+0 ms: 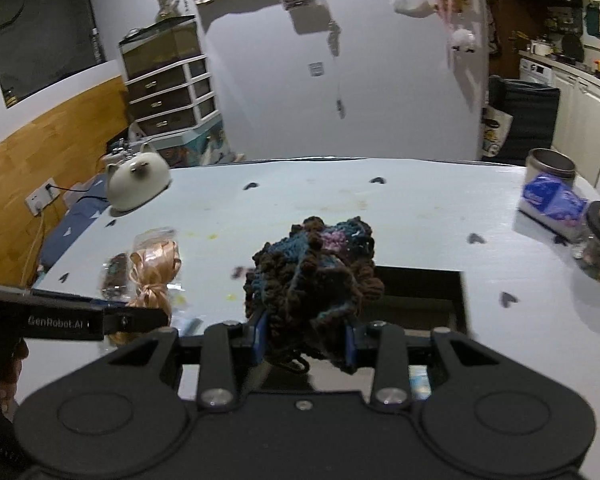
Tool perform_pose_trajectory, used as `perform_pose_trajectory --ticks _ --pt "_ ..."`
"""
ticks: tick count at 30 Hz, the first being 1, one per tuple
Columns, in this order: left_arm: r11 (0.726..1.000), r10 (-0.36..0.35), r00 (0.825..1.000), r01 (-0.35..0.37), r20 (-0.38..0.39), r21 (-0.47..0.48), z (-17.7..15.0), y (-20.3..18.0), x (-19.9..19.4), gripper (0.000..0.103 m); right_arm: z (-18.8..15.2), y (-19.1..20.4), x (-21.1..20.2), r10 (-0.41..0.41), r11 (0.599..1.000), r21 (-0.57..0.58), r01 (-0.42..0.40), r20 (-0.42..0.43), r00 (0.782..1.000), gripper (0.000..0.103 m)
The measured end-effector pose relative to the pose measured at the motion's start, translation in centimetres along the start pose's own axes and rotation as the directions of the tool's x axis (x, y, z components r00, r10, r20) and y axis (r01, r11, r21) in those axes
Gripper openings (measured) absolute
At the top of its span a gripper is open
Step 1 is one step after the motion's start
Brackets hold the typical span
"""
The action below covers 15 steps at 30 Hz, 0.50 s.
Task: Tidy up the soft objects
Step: 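Carry peach bow with left tool into box while right carries scrunchie over it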
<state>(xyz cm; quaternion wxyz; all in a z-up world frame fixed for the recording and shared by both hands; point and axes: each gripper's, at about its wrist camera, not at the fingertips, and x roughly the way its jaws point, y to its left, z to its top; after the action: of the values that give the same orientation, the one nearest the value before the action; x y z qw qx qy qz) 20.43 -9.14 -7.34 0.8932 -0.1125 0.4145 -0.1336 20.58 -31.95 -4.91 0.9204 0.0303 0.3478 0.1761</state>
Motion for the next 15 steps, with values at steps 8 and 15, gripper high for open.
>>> perform_pose_trajectory --ticks 8,15 --pt "0.997 -0.070 0.997 0.071 -0.042 0.031 0.0 -4.1 3.3 0.027 -0.2 -3.7 -0.9 -0.040 0.999 0.005 0.040 -0.003 0.999 0.037" --pt "0.985 -0.140 0.975 0.154 -0.172 0.075 0.1 -7.4 8.0 0.028 -0.4 -6.8 -1.4 -0.067 0.997 0.040 0.068 -0.002 0.998 0.037"
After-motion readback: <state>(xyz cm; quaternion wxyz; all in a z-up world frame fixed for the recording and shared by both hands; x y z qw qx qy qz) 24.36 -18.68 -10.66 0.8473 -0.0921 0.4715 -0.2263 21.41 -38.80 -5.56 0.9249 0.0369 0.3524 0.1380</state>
